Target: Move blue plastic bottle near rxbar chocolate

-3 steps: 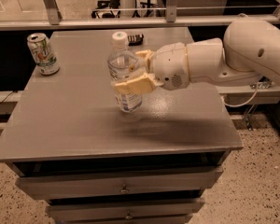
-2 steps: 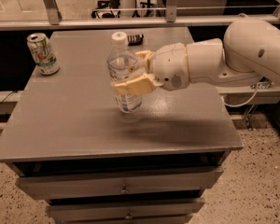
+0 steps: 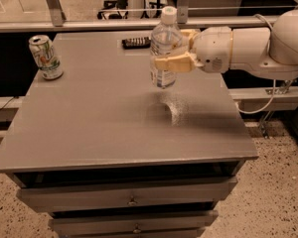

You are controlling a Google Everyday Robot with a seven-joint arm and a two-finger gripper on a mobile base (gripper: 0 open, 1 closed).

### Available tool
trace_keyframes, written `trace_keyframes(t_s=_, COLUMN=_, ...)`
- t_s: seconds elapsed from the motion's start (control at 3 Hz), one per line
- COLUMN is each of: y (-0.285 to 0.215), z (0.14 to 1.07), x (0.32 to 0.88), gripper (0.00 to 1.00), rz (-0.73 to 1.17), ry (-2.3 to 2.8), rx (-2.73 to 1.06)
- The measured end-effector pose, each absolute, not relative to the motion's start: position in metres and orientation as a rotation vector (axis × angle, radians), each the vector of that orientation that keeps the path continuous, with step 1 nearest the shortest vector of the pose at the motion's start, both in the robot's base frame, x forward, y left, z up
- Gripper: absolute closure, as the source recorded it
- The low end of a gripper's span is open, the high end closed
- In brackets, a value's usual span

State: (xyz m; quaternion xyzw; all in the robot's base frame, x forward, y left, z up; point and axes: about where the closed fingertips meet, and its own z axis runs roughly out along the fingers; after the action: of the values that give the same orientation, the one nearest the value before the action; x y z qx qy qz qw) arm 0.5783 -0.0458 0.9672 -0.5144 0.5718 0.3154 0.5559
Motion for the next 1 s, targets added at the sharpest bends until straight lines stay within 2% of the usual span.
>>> trace_keyframes(t_s=1.0, y=-0.099, z=0.982, x=0.716, gripper=1.00, rz=0.549, ry=1.403, rx=-1.124)
